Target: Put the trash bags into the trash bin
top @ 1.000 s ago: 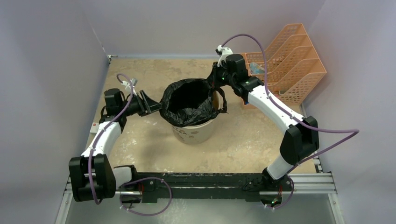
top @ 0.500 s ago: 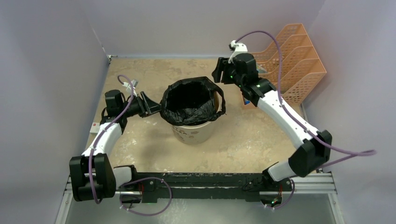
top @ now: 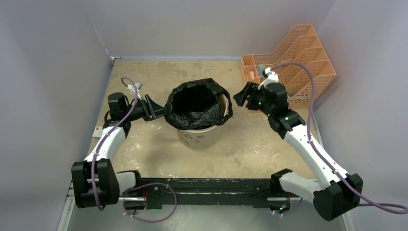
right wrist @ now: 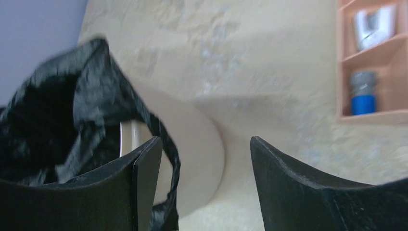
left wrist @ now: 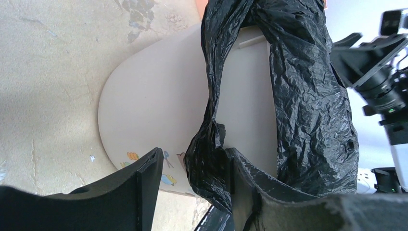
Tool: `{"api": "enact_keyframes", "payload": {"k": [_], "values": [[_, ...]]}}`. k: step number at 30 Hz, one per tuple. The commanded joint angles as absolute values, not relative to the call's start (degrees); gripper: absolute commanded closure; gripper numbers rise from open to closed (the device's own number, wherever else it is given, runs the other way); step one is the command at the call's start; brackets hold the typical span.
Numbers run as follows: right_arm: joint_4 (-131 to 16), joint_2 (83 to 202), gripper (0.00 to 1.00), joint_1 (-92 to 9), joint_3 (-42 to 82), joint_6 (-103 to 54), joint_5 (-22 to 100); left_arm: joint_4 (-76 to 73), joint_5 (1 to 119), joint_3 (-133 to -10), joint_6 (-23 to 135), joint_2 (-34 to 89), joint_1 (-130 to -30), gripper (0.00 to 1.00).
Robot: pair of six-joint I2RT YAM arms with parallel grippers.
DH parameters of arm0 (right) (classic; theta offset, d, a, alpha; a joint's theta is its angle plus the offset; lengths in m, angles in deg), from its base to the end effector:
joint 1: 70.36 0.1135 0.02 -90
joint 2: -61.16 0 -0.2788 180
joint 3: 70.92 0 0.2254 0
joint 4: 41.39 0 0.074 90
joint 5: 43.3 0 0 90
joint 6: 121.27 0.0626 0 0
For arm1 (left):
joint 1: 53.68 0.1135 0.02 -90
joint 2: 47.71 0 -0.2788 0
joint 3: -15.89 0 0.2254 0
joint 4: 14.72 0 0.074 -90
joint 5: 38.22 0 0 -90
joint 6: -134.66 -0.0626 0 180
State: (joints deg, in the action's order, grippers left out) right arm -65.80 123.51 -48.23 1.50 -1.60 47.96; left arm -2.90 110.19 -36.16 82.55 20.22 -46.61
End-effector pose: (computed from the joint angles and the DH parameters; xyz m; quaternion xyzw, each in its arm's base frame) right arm 0.2274 0.0910 0.3660 0.0587 0.7876 0.2601 0.5555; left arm 0.2314 -0.0250 0.2606 -0.0524 0.7868 -0.5226 0.3243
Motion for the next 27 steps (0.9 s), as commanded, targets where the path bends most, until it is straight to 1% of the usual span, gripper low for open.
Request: {"api": "enact_keyframes", "payload": {"k": [1,4,7,9,11,13,17,20,23,27], "values": [[-56.44,119.57,0.30,-47.86,-5.50,5.30,34.24,-4.82,112.17,-36.90,81.43,19.08,-46.25,0.50],[-52.30,119.78,0.31,-47.87,-8.88,8.55,31.13,-4.74,112.30,-37.15,81.23,19.26,-46.29,0.50],[-50.97,121.81,0.32,-47.90,-10.37,10.19,31.71,-4.64,112.31,-37.11,81.28,19.31,-46.29,0.50],[-51.02,123.68,0.39,-47.86,-11.29,10.19,32.71,-4.65,112.32,-37.15,81.25,19.36,-46.29,0.50],[-50.82,125.60,0.51,-47.90,-12.53,9.16,31.97,-4.37,112.26,-37.08,81.14,19.23,-46.29,0.50],[-49.01,127.60,0.59,-47.88,-14.39,8.66,30.39,-4.29,112.09,-36.88,81.14,19.10,-46.29,0.50],[-46.34,131.74,0.65,-47.85,-16.33,6.99,28.74,-4.73,112.23,-36.41,81.70,18.96,-46.29,0.50],[-45.36,133.61,0.66,-47.86,-17.16,6.84,27.21,-4.92,112.24,-35.92,82.07,19.09,-46.29,0.50],[-44.41,134.09,0.63,-47.86,-17.73,6.39,27.33,-6.06,112.84,-34.84,83.02,19.15,-46.29,0.50],[-45.71,135.53,0.62,-47.86,-17.33,4.92,26.26,-6.54,112.51,-33.23,84.26,18.78,-46.29,0.50]]}}
